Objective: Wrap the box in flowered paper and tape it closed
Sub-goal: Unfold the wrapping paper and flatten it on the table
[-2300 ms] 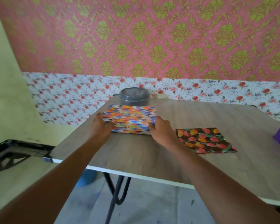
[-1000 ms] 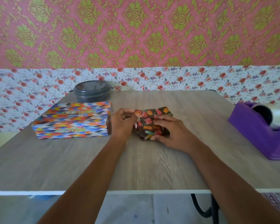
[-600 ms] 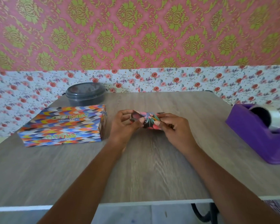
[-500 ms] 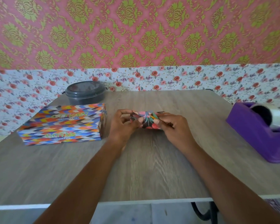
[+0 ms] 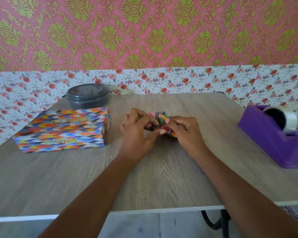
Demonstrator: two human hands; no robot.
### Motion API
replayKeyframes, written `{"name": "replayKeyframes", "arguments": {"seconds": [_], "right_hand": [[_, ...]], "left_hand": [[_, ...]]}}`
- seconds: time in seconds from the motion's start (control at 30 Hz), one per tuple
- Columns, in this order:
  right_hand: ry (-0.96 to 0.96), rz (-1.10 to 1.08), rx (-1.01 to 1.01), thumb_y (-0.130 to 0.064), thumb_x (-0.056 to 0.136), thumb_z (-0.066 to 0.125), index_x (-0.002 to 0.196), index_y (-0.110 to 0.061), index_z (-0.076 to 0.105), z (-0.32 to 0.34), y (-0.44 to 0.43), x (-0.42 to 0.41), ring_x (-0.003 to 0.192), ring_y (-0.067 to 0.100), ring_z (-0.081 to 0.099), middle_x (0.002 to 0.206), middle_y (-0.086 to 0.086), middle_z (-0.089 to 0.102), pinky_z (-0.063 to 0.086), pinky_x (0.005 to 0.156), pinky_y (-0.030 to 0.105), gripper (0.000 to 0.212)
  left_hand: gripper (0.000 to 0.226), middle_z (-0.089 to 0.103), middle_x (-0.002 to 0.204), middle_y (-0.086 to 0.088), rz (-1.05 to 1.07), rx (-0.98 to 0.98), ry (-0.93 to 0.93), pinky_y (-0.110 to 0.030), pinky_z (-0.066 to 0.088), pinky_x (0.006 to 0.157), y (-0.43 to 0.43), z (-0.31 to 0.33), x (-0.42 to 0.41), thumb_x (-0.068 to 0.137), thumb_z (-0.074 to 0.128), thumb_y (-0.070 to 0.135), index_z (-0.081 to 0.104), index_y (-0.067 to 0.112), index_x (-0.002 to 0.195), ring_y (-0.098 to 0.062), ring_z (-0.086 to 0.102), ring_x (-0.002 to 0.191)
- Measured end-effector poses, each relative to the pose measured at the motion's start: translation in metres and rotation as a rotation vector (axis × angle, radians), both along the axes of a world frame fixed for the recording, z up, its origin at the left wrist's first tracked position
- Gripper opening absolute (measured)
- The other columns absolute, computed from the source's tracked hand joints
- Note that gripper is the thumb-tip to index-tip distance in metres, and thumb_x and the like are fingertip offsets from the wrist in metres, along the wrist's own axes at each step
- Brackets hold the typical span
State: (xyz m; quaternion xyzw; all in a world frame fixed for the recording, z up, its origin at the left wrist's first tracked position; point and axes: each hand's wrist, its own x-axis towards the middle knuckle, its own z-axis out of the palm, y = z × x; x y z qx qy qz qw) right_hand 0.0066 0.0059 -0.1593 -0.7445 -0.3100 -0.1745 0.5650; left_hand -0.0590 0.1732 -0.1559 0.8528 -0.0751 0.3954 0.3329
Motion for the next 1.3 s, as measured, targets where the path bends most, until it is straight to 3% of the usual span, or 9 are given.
{"name": "replayKeyframes", "arguments": {"seconds": [0.1,0.23,0.37,0.53,0.7,0.87,1.0,1.13,1.3], "right_hand": [[-0.023,0.031,-0.006,-0.015,0.098,0.063,0.083,-0.002,0.079,0.001,-0.002,0.002,0.074,0.026,0.07,0.079,0.009,0.075,0.052,0.068,0.047,0.026],[-0.028,0.06,-0.032,-0.014,0.098,0.064,0.087,-0.002,0.08,-0.001,0.0,0.001,0.08,0.019,0.073,0.087,0.004,0.077,0.055,0.072,0.048,0.023],[0.021,0.068,-0.038,-0.023,0.096,0.061,0.097,-0.004,0.081,-0.003,0.001,0.002,0.085,0.021,0.074,0.093,0.004,0.078,0.057,0.076,0.05,0.027],[0.018,0.076,-0.032,-0.024,0.095,0.061,0.089,-0.005,0.08,0.0,0.0,0.0,0.08,0.023,0.072,0.086,0.004,0.077,0.056,0.075,0.047,0.028],[0.027,0.027,-0.01,-0.024,0.096,0.064,0.065,-0.002,0.068,0.001,0.0,0.003,0.057,0.025,0.059,0.061,0.01,0.064,0.047,0.057,0.047,0.037],[0.102,-0.105,0.065,-0.011,0.097,0.065,0.055,-0.028,0.06,0.006,-0.006,0.009,0.048,0.0,0.047,0.048,-0.016,0.052,0.034,0.054,0.021,0.046],[0.098,-0.223,0.037,-0.013,0.097,0.063,0.064,-0.009,0.067,0.005,-0.005,0.012,0.055,0.003,0.053,0.058,-0.001,0.06,0.04,0.053,0.028,0.034],[0.269,-0.482,0.284,-0.006,0.094,0.056,0.058,-0.013,0.055,0.007,-0.025,0.032,0.055,0.013,0.045,0.057,0.002,0.051,0.034,0.054,0.029,0.037],[0.337,-0.665,0.386,-0.005,0.096,0.052,0.058,-0.011,0.047,0.003,-0.044,0.042,0.053,0.018,0.037,0.057,0.007,0.04,0.027,0.055,0.031,0.038]], "left_hand": [[0.03,0.052,0.105,0.01,0.047,0.011,-0.013,-0.053,0.047,0.075,0.0,0.0,0.001,0.077,0.075,0.051,0.062,0.036,0.099,-0.017,0.049,0.096],[0.041,0.048,0.109,0.014,0.036,0.03,0.005,-0.053,0.045,0.081,-0.001,0.002,-0.002,0.081,0.078,0.039,0.054,0.043,0.114,-0.014,0.045,0.1],[0.037,0.045,0.107,0.015,0.032,0.01,0.009,-0.054,0.043,0.082,-0.002,0.003,-0.002,0.08,0.077,0.032,0.057,0.042,0.109,-0.01,0.043,0.1],[0.021,0.043,0.107,0.013,0.023,0.02,-0.055,-0.057,0.044,0.076,-0.001,0.004,-0.002,0.079,0.071,0.022,0.06,0.034,0.092,-0.015,0.045,0.099],[0.023,0.042,0.104,0.009,0.004,0.046,-0.06,-0.055,0.044,0.072,-0.005,0.006,-0.003,0.076,0.071,0.005,0.066,0.027,0.079,-0.021,0.042,0.095],[0.034,0.06,0.108,0.018,-0.126,0.058,-0.056,-0.058,0.045,0.08,-0.006,0.005,-0.001,0.074,0.075,-0.001,0.062,0.029,0.083,-0.013,0.05,0.107],[0.032,0.057,0.112,0.018,-0.103,0.045,-0.087,-0.06,0.043,0.081,-0.006,0.008,-0.004,0.075,0.078,0.004,0.062,0.031,0.083,-0.013,0.053,0.109],[0.02,0.057,0.115,0.018,-0.092,0.069,-0.114,-0.053,0.044,0.08,-0.006,0.011,-0.013,0.079,0.079,0.006,0.067,0.022,0.08,-0.014,0.047,0.104],[0.021,0.063,0.101,0.012,-0.113,0.043,-0.045,-0.011,0.038,0.077,0.0,0.01,-0.011,0.082,0.076,-0.002,0.065,0.016,0.082,-0.002,0.05,0.098]]}}
